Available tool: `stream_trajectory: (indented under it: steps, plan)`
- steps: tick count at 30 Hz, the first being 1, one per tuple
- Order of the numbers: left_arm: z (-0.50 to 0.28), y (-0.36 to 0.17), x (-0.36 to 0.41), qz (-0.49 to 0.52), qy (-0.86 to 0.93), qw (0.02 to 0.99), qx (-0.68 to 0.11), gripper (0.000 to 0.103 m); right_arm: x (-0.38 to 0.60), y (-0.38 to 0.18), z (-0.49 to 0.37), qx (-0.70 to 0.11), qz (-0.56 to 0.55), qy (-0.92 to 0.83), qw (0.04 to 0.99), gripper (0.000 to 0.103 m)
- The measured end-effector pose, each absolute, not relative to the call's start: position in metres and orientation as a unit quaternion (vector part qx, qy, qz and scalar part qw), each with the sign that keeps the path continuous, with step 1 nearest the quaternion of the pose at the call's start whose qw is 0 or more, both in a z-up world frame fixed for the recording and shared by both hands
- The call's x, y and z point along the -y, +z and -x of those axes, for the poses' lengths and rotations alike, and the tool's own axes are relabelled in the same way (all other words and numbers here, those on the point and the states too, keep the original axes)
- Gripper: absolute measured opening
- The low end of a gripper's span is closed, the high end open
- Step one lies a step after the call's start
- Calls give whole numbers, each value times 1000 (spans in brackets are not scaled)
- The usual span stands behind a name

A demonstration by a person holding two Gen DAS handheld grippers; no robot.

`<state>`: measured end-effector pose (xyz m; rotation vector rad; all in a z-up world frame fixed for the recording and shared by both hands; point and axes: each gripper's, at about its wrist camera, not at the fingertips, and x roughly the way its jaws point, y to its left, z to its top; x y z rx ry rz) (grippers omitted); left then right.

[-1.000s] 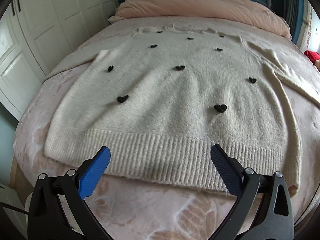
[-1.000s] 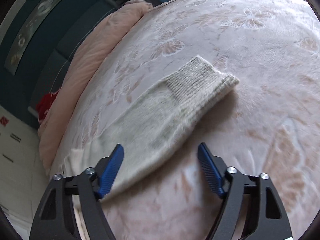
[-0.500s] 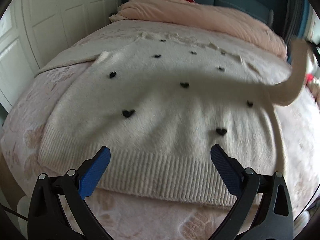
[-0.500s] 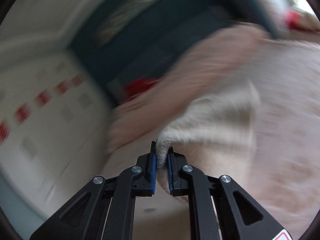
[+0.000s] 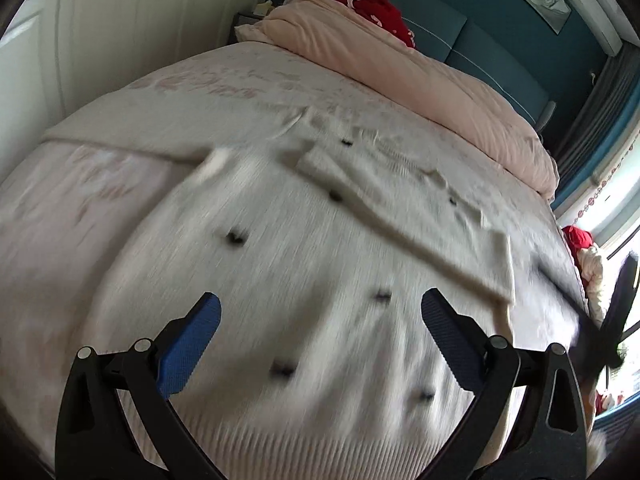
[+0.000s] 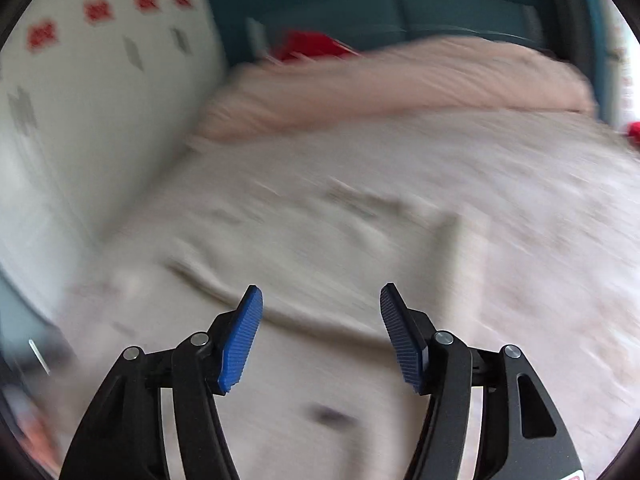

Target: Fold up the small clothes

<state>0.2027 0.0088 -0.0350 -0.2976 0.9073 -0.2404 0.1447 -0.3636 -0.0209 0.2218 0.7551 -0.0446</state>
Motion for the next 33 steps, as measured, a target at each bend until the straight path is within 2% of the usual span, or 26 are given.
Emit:
stream_trajectory:
  steps: [4,7,8,9,10,11,12,13,14,15,17,21,22,23,24,26,28,30,33]
  plan:
    - [-275,-47,27,136,-122,881,-437,98,407,-57,-140,-412,-127,-62,900,61]
    - [-324,-77,48,142,-99,869,-464,97,410,-76,-156,-435,-144,-53,887,61]
    - [-338,-89,52,148,-90,863,-474,92,412,-83,-163,-441,-154,-50,883,61]
    - [-350,-100,55,150,-77,859,-484,76,414,-87,-169,-445,-158,-49,880,61]
    - [-355,-108,57,151,-70,857,-488,66,414,-90,-173,-446,-161,-47,879,59]
    - [-363,-116,59,155,-73,852,-494,46,415,-93,-179,-446,-164,-40,879,41]
    - [-367,-119,61,155,-70,852,-496,33,418,-94,-183,-445,-163,-38,880,27]
    - [-368,-119,61,155,-67,856,-489,28,424,-91,-184,-439,-160,-45,883,12]
    - [-367,-113,63,153,-72,863,-475,18,428,-85,-182,-422,-168,-46,890,12]
    - [-366,-108,65,151,-79,870,-464,16,431,-74,-183,-400,-177,-49,898,11]
    - [-366,-105,70,139,-79,879,-449,17,445,-64,-173,-376,-187,-60,906,11]
    - [-373,-128,74,100,-73,880,-459,20,453,-114,-180,-445,-203,-67,870,12]
    - [-370,-123,73,99,-77,879,-460,21,452,-106,-174,-434,-204,-69,875,19]
    - [-365,-117,68,107,-87,874,-467,30,451,-99,-171,-431,-210,-69,875,30]
    - [-358,-109,61,114,-95,871,-468,46,450,-92,-166,-428,-218,-68,874,36]
    - [-334,-93,36,125,-105,877,-453,58,447,-74,-141,-414,-235,-56,878,58]
    - [-302,-82,4,121,-108,881,-444,69,438,-65,-110,-417,-246,-41,874,63]
    - [-264,-74,-37,123,-98,880,-449,81,422,-66,-73,-435,-265,-17,860,64]
    - [-213,-77,-103,136,-55,873,-465,87,395,-81,-8,-467,-291,13,835,65]
